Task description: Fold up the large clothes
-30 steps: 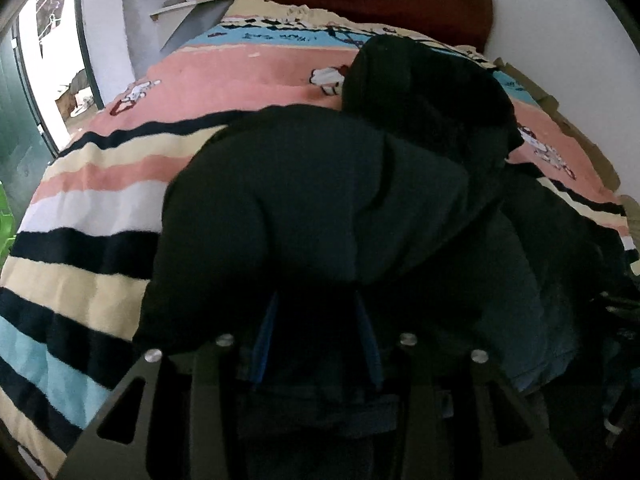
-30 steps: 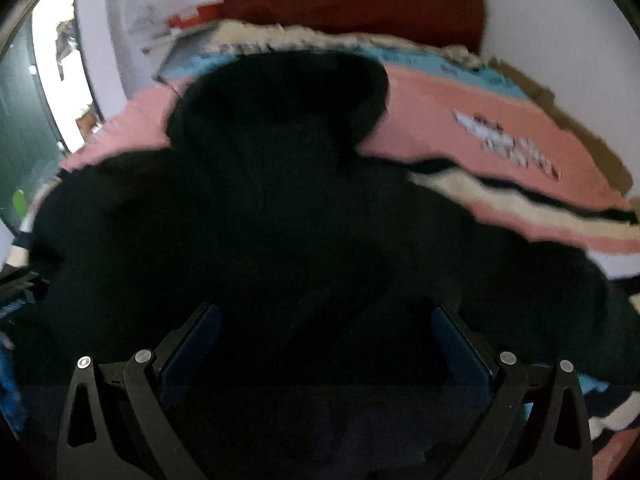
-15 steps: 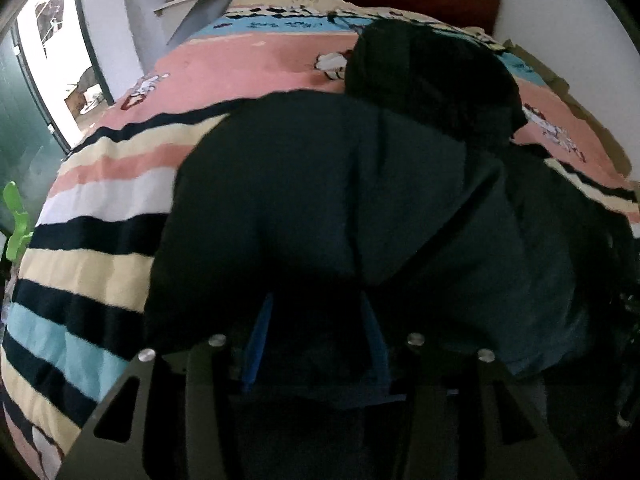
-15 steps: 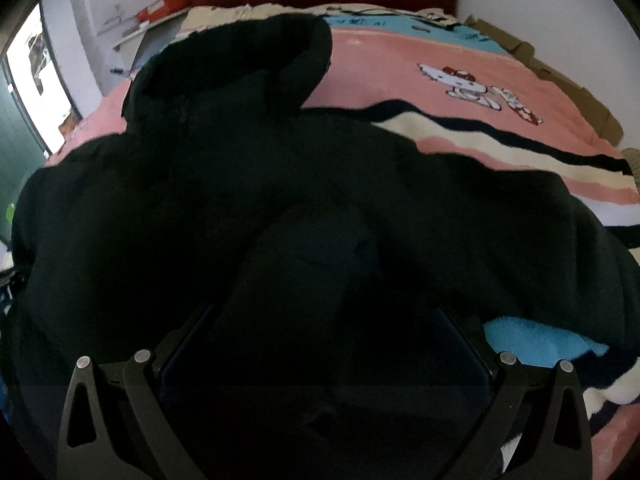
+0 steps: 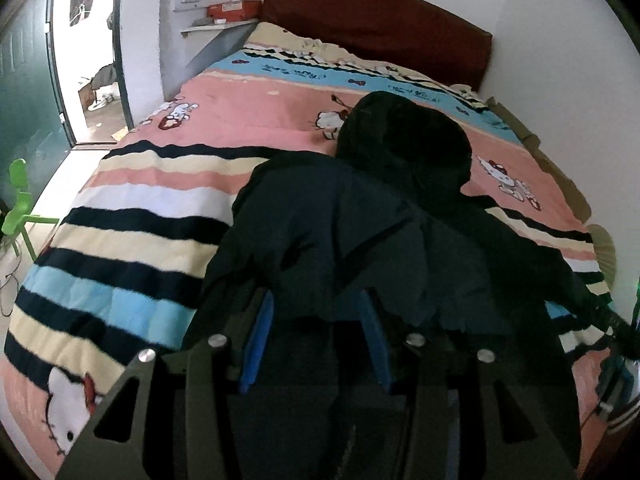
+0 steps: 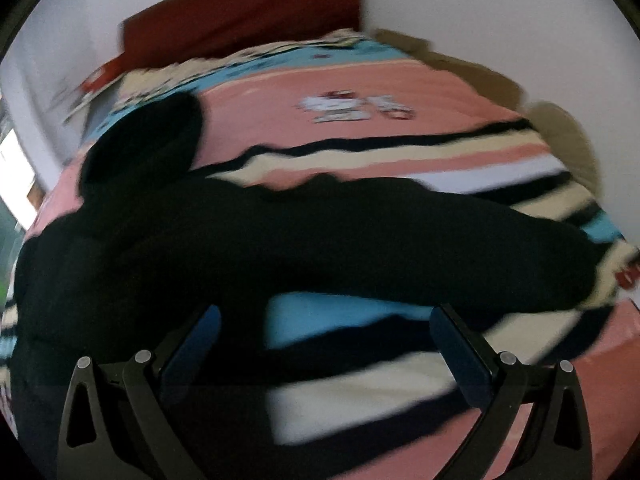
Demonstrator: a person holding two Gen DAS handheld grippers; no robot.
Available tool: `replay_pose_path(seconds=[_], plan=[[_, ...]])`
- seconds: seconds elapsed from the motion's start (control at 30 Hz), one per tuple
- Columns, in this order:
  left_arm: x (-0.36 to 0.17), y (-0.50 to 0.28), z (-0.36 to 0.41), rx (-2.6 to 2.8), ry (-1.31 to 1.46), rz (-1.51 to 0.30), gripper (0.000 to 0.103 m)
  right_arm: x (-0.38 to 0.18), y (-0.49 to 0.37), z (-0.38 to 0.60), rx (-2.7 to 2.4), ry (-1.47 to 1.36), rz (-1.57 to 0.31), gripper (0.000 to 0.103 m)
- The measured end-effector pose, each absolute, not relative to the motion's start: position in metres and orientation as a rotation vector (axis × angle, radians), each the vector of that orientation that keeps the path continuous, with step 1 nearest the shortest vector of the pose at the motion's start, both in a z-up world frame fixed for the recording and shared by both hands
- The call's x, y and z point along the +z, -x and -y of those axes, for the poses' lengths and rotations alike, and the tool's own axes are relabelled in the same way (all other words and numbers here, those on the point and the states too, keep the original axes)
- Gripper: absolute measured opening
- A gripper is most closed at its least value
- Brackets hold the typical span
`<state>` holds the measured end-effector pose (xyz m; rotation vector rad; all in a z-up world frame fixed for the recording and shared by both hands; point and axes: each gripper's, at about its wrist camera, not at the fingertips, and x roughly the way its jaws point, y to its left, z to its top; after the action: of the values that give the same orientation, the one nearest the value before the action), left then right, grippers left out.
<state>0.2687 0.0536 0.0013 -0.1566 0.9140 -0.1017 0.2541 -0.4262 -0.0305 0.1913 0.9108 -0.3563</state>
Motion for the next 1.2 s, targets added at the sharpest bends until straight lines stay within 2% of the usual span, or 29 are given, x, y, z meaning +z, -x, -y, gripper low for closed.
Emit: replay_pose_path(seconds=[0.17,0.43,0.6,0.9,0.97,1.03,1.07,1.1,1.2], plan=[[0.0,-0.252,-0.046,-0.104,0.165,-0.929,0.043,-0.025,-0.231,0.509,-0.499,-0.309,-0.878,0.102],[-0.026,-0.251,-0.035,-0.088,0.184,-0.985,0.043,-0.018,-0.23,0.629,-0.725,-0.327,-0.854,0.102],[-0.039,-0.255,-0.031,-0.079,0.191,-1.016,0.043,-0.05,-0.228,0.683,-0.784,-0.402,-0.917,0.102],[-0.049,-0.258,-0.034,-0.045,0.191,-1.042,0.043,-0.11,-0.224,0.709,-0.712,-0.579,-0.942,0.102],[-0.052,-0.258,-0.036,-0.04,0.196,-1.048,0.043,-0.111,-0.224,0.706,-0.701,-0.582,-0.934,0.089],[-0.054,-0.258,-0.038,-0.037,0.205,-1.05,0.043,-0.108,-0.225,0.703,-0.678,-0.585,-0.921,0.061],[-0.055,-0.257,-0.039,-0.036,0.211,-1.05,0.043,-0.105,-0.225,0.702,-0.669,-0.585,-0.913,0.053],[-0.055,-0.257,-0.039,-0.035,0.216,-1.049,0.043,-0.101,-0.225,0.701,-0.648,-0.595,-0.902,0.04],[-0.054,-0.255,-0.041,-0.039,0.222,-1.045,0.043,-0.089,-0.23,0.693,-0.625,-0.564,-0.895,0.029]])
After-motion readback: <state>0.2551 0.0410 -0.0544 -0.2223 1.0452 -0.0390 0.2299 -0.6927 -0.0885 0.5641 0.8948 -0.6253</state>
